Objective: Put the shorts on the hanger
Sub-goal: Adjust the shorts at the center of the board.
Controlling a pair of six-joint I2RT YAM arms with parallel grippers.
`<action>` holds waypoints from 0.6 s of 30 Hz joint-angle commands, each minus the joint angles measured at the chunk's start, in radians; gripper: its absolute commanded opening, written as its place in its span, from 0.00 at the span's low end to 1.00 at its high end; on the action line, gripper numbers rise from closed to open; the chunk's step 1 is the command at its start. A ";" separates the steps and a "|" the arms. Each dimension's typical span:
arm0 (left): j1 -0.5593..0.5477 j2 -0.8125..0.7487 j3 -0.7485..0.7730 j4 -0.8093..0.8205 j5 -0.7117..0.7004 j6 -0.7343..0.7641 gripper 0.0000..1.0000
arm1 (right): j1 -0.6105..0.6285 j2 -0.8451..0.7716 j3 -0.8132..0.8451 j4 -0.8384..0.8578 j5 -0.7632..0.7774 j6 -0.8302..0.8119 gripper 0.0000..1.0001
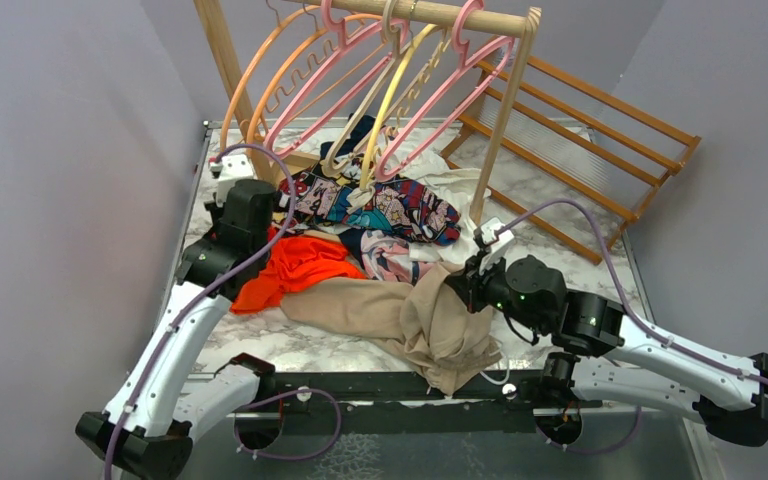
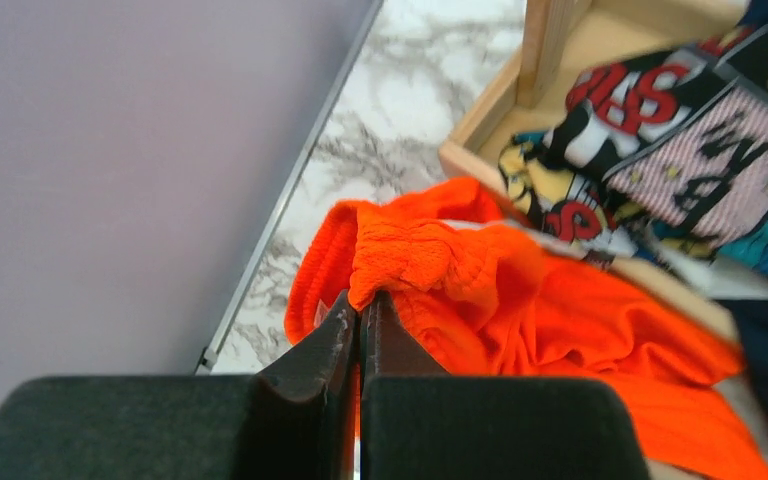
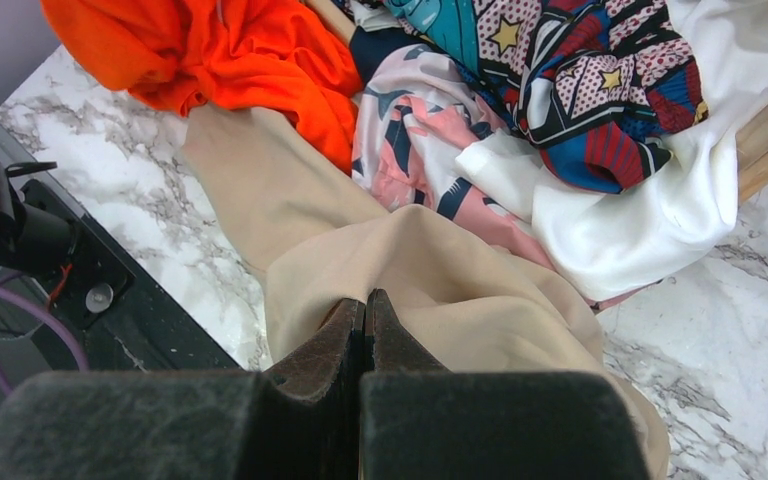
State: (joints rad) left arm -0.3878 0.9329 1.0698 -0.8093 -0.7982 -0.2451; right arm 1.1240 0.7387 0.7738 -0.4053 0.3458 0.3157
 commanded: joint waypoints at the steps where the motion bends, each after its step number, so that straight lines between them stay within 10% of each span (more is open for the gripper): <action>1: 0.018 -0.018 0.255 0.068 -0.049 0.084 0.00 | 0.003 0.006 0.067 0.010 0.000 -0.027 0.01; 8: -0.073 0.076 0.614 0.098 -0.269 0.224 0.00 | 0.003 0.014 0.130 0.032 0.001 -0.076 0.01; 18: -0.059 -0.043 0.156 0.287 -0.321 0.308 0.00 | 0.003 -0.004 0.020 0.057 -0.034 -0.021 0.01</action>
State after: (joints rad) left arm -0.4583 0.9146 1.3670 -0.5758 -1.0691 0.0273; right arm 1.1240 0.7506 0.8406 -0.3878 0.3424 0.2657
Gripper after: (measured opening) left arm 0.017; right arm 0.013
